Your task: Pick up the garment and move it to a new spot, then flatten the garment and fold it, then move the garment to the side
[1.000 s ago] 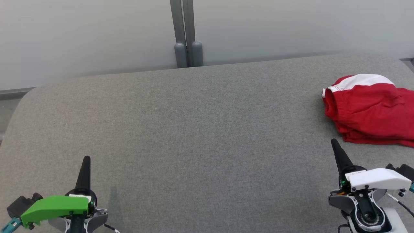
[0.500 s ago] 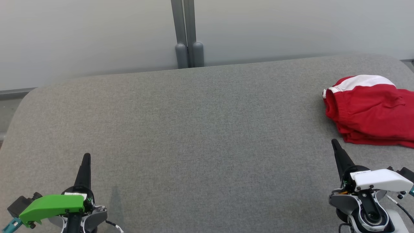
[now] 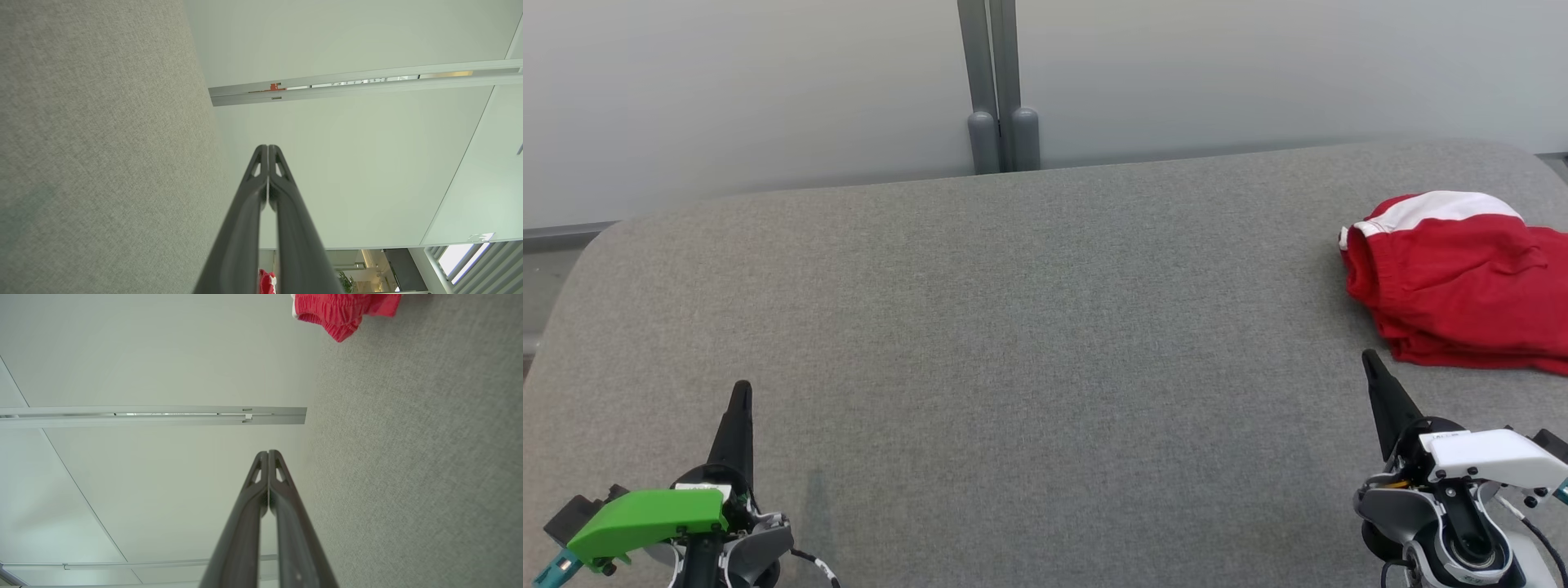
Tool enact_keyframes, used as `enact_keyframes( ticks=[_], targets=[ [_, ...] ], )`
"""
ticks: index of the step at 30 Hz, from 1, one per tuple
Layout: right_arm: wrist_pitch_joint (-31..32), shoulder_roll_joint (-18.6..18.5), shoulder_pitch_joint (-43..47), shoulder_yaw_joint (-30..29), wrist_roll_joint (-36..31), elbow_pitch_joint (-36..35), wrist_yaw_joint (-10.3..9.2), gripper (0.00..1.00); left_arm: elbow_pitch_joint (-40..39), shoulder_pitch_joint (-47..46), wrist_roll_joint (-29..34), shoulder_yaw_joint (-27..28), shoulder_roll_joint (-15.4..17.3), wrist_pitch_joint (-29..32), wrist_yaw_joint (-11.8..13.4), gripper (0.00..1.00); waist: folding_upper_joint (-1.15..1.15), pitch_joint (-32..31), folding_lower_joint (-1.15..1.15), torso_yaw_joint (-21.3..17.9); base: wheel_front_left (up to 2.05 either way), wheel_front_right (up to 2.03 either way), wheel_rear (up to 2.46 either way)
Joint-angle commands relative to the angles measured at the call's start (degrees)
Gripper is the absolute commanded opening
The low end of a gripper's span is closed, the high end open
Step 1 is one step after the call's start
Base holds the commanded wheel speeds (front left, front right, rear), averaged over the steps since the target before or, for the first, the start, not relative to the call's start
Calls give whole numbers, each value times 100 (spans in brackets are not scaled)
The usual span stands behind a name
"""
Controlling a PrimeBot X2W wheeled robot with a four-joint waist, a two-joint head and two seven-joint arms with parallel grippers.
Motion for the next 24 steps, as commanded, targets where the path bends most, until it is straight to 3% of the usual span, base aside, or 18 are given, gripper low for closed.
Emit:
enact_keyframes(
  ticks=[1, 24],
  targets=[
    [41, 1, 43, -30, 130, -32, 4, 0, -23, -108, -109, 35, -6, 30, -49, 0, 0, -2, 0, 2, 0, 0, 0],
    [105, 20, 54, -71, 365, -32, 4, 0, -21, -109, -326, 59, -24, 105, -56, 0, 0, -11, 0, 13, 0, 0, 0]
  ],
)
